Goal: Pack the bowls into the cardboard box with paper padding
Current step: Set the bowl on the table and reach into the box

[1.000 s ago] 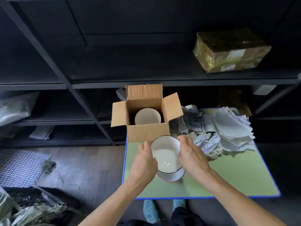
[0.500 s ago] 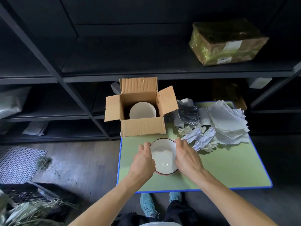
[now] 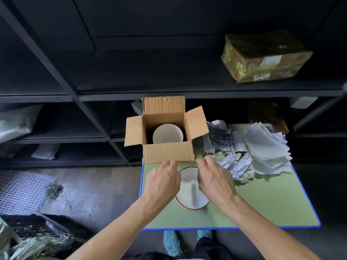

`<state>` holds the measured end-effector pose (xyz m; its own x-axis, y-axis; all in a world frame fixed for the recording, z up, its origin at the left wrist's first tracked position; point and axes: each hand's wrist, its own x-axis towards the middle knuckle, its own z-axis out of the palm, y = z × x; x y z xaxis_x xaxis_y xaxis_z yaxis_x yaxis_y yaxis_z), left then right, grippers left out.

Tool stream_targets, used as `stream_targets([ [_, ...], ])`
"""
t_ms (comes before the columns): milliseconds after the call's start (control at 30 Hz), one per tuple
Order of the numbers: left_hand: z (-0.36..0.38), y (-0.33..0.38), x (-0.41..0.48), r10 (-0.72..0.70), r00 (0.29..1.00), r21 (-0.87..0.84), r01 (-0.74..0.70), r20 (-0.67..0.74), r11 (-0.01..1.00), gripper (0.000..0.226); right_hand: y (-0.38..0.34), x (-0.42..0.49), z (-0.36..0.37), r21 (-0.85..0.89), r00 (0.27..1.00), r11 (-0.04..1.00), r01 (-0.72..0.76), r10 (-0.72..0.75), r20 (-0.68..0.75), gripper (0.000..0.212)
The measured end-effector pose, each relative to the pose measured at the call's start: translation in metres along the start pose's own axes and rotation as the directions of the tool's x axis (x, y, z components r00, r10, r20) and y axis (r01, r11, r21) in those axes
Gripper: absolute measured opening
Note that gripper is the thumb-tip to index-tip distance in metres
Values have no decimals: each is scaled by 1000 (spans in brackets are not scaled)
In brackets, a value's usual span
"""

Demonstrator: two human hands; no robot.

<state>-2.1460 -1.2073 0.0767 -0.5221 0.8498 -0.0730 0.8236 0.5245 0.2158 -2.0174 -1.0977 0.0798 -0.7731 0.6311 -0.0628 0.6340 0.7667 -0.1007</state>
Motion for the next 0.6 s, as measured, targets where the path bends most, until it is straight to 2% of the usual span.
stream_targets([
  [133, -16, -14, 28, 5, 986, -58, -15, -167, 998, 25, -12, 26, -14, 66, 996, 994, 85, -83, -36, 26],
  [233, -24, -27, 53, -38, 978, -70, 24, -205, 997, 25, -22, 53, -22, 108, 993, 987, 117, -118, 4, 35],
  [367, -31, -37, 88, -82, 992, -87, 74, -95, 993, 30, -32, 97, -21, 136, 988, 983, 127, -137, 72, 39],
  [500, -25, -43, 121, -192, 978, -112, 200, 78, 973, 27, -43, 139, -16, 162, 978, 986, 46, -78, 195, 46],
  [600, -15, -48, 140, -269, 938, -102, 296, 217, 950, 45, -50, 162, -8, 123, 954, 992, -5, -32, 298, 49],
])
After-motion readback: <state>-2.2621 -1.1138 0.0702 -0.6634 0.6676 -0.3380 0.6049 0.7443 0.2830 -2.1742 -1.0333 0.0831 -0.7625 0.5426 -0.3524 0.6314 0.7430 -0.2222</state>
